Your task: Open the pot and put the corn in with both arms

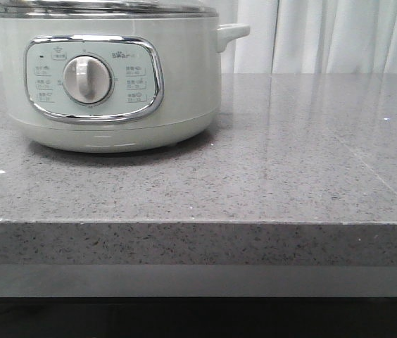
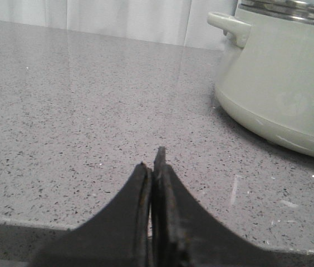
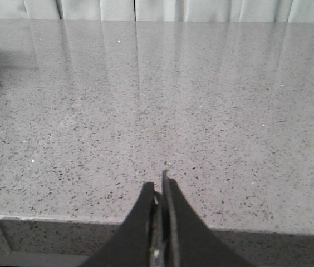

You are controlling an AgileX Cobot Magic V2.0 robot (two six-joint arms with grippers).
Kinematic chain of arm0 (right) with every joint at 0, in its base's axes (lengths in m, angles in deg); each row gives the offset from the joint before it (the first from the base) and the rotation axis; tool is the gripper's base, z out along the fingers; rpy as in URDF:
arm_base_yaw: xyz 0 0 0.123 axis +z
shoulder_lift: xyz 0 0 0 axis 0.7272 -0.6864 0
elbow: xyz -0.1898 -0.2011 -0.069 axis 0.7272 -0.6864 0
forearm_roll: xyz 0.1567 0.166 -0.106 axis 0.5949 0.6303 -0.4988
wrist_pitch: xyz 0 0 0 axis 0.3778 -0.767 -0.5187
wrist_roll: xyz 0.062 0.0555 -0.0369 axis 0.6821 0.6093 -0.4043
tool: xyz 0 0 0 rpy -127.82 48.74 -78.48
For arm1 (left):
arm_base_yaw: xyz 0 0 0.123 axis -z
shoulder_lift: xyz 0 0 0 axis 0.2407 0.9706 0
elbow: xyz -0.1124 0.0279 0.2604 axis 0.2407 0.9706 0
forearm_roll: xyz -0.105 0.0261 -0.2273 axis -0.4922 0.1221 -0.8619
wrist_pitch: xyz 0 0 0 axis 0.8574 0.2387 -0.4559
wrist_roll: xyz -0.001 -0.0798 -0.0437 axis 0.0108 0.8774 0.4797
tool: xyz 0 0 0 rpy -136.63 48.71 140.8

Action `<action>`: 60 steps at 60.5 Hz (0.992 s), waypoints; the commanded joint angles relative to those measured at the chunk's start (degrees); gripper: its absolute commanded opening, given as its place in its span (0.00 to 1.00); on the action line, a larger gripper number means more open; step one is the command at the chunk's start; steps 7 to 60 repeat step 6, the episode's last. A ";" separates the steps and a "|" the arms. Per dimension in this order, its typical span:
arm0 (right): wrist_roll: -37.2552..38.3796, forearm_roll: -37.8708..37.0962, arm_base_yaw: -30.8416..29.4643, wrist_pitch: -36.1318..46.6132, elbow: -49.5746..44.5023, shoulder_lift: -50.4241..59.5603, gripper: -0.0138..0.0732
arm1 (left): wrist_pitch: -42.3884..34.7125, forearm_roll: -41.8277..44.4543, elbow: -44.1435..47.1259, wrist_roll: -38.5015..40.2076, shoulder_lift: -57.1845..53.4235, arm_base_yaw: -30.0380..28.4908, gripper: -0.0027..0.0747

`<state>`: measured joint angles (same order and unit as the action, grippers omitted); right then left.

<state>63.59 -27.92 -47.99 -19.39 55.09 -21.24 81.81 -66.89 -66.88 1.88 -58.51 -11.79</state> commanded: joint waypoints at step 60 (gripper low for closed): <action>-0.06 -0.55 -0.26 5.02 0.19 1.20 0.08 | -5.06 -0.48 0.04 0.27 -1.42 -0.11 0.01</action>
